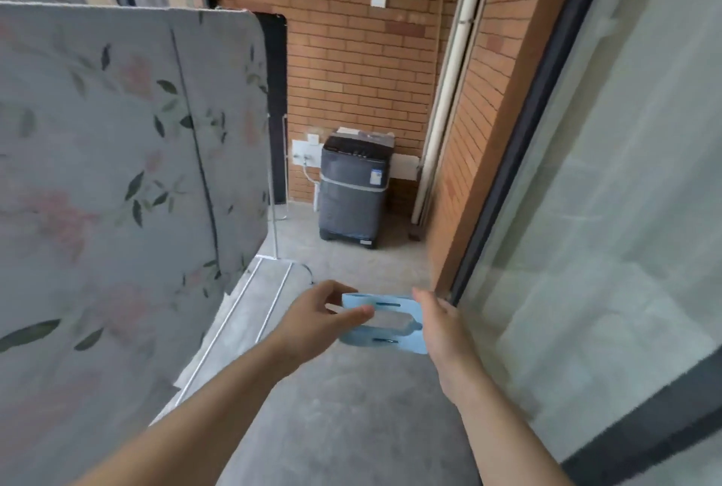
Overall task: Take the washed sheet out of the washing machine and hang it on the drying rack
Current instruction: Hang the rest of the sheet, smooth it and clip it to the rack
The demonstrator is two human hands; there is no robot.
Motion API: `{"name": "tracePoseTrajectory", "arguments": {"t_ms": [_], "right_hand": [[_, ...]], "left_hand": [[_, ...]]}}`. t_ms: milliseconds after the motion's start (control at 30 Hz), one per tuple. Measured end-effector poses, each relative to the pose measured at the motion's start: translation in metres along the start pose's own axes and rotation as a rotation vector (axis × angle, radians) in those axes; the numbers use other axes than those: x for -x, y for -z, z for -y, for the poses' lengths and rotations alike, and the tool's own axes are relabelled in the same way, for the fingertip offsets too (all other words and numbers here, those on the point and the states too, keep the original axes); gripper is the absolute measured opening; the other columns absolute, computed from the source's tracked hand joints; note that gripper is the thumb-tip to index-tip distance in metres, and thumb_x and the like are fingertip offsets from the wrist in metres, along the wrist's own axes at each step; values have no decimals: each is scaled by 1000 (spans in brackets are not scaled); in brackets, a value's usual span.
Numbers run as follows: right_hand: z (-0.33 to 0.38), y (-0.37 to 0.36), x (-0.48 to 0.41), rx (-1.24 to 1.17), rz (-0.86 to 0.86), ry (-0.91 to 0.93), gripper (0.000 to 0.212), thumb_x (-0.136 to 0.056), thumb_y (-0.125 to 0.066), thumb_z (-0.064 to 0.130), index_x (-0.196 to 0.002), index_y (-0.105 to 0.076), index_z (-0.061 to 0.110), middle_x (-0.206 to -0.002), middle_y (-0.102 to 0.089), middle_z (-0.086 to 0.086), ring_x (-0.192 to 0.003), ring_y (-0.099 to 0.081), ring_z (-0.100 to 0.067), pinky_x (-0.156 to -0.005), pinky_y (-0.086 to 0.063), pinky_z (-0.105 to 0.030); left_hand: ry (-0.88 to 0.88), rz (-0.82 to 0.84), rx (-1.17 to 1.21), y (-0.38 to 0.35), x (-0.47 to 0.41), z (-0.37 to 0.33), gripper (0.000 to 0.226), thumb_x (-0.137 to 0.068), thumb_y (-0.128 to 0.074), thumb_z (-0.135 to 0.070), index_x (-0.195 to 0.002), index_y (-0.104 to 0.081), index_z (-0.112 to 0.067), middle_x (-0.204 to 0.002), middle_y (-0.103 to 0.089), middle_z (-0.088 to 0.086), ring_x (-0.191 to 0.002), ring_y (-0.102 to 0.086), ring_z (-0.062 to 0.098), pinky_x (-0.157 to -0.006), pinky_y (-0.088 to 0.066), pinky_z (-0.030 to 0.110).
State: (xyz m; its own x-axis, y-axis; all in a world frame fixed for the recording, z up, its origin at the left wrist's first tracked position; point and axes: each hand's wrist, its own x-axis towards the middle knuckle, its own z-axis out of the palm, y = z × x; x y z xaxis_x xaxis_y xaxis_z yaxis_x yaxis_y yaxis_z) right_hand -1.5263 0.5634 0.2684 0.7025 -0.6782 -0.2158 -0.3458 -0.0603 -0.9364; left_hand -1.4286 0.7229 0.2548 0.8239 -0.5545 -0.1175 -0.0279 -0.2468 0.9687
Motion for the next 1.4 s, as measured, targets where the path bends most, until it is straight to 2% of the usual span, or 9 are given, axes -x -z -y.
{"name": "tracePoseTrajectory", "arguments": {"t_ms": [167, 267, 400, 567, 700, 933, 1033, 1233, 1400], "right_hand": [[13, -52, -85, 152, 188, 184, 27, -93, -46, 23, -87, -66, 7, -86, -67, -10, -88, -63, -30, -78, -50, -40], [34, -78, -155, 157, 237, 271, 31, -97, -48, 31, -90, -64, 6, -88, -68, -7, -90, -63, -27, -79, -49, -36], [70, -95, -247, 145, 210, 331, 41, -97, -43, 56, -100, -65, 22, -95, -69, 4, -89, -65, -15, -76, -52, -32], [124, -98, -378, 218, 113, 499, 49, -94, -35, 65, -112, -61, 28, -108, -65, 2, -94, -64, -14, -81, -59, -41], [156, -97, -463, 169, 83, 571, 45, -98, -38, 58, -120, -59, 24, -114, -60, 1, -94, -65, -14, -70, -62, -31], [196, -133, -626, 129, 34, 855, 61, -88, -27, 72, -95, -61, 22, -96, -59, 4, -85, -62, -13, -67, -58, -35], [228, -156, -679, 150, 59, 1021, 52, -95, -30, 60, -89, -59, 18, -90, -54, 3, -78, -57, -13, -63, -55, -34], [327, -221, -748, 41, 167, 1352, 31, -97, -41, 34, -81, -56, 12, -83, -55, -5, -73, -53, -22, -62, -48, -36], [389, -287, -770, -97, 56, 1529, 23, -91, -58, 23, -72, -53, 9, -74, -56, -6, -69, -53, -21, -59, -35, -25]], "left_hand": [[27, -163, 77, 29, -49, 17, 46, -59, -87, -35, -97, -69, -15, -98, -72, 2, -80, -71, 25, -68, -57, 30], [11, -241, 139, 43, -110, 23, 58, -48, -87, -38, -96, -69, -11, -99, -72, 4, -81, -72, 28, -74, -60, 39], [3, -254, 132, 49, -207, 8, 59, -46, -87, -37, -96, -69, -12, -98, -73, 1, -77, -70, 23, -77, -58, 43], [-45, -241, 15, 53, -343, -35, 42, -63, -93, -22, -97, -69, -17, -98, -73, -4, -73, -71, 16, -75, -58, 39], [-74, -270, -45, 49, -432, -59, 43, -62, -92, -28, -97, -69, -22, -98, -72, -8, -73, -71, 16, -74, -58, 46], [-107, -463, -110, 43, -567, -74, 46, -66, -90, -26, -103, -65, -33, -107, -68, -10, -77, -70, 13, -69, -56, 28], [-84, -585, -150, 50, -609, -89, 51, -68, -89, -26, -111, -63, -35, -111, -66, -10, -85, -69, 9, -77, -58, 27], [-89, -817, -560, 109, -670, -129, 75, -72, -82, -45, -138, -52, -25, -128, -53, -12, -101, -63, 4, -81, -49, 11], [-83, -997, -827, 173, -696, -166, 77, -76, -81, -43, -144, -46, -29, -140, -47, -10, -118, -53, 7, -99, -43, 19]]}}
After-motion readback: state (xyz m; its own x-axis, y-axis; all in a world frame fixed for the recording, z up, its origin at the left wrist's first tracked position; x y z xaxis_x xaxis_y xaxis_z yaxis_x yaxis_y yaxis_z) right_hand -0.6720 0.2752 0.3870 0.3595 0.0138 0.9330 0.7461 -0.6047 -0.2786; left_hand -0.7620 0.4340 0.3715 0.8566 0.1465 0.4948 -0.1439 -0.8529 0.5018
